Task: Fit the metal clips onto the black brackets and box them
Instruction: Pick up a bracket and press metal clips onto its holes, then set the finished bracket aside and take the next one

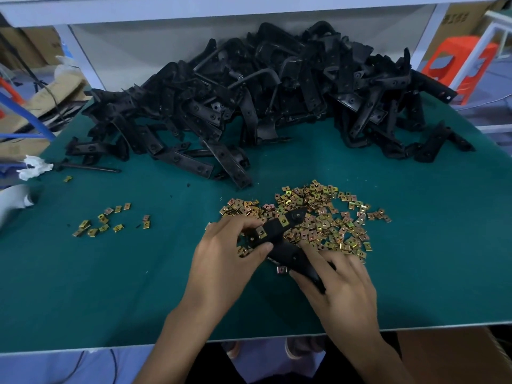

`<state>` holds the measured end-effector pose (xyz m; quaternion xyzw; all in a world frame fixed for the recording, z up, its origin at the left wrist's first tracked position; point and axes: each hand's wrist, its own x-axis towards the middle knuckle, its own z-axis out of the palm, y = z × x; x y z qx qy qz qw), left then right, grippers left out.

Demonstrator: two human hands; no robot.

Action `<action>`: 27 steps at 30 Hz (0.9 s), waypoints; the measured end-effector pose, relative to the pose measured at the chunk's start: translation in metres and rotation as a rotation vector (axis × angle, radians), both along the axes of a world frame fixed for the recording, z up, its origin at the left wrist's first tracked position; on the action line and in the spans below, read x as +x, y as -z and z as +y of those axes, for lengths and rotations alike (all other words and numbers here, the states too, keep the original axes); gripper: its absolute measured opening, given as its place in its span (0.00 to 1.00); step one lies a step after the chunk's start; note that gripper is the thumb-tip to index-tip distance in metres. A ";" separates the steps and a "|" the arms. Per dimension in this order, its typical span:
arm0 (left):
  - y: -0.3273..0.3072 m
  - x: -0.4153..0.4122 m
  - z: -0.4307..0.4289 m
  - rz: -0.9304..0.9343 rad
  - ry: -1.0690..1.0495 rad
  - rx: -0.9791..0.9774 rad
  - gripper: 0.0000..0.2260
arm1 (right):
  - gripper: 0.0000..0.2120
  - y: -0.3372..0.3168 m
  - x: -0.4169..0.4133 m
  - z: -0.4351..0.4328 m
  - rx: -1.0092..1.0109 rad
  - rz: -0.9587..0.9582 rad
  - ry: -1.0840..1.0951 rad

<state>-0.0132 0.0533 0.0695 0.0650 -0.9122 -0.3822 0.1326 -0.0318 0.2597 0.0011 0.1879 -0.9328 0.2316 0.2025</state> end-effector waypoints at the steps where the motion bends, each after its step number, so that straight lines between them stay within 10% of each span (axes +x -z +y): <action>1: 0.002 0.001 0.000 0.016 -0.007 0.007 0.12 | 0.24 0.000 0.000 0.000 -0.004 -0.001 0.006; 12: -0.001 -0.019 0.036 0.109 0.160 0.011 0.13 | 0.27 -0.005 0.025 0.024 -0.185 -0.095 0.116; 17: -0.006 -0.019 0.104 -0.005 0.490 0.029 0.17 | 0.22 0.006 0.088 0.080 -0.270 0.096 0.372; 27: 0.009 -0.008 0.152 -0.130 0.752 0.101 0.15 | 0.32 0.005 0.179 0.240 -0.526 -0.213 1.099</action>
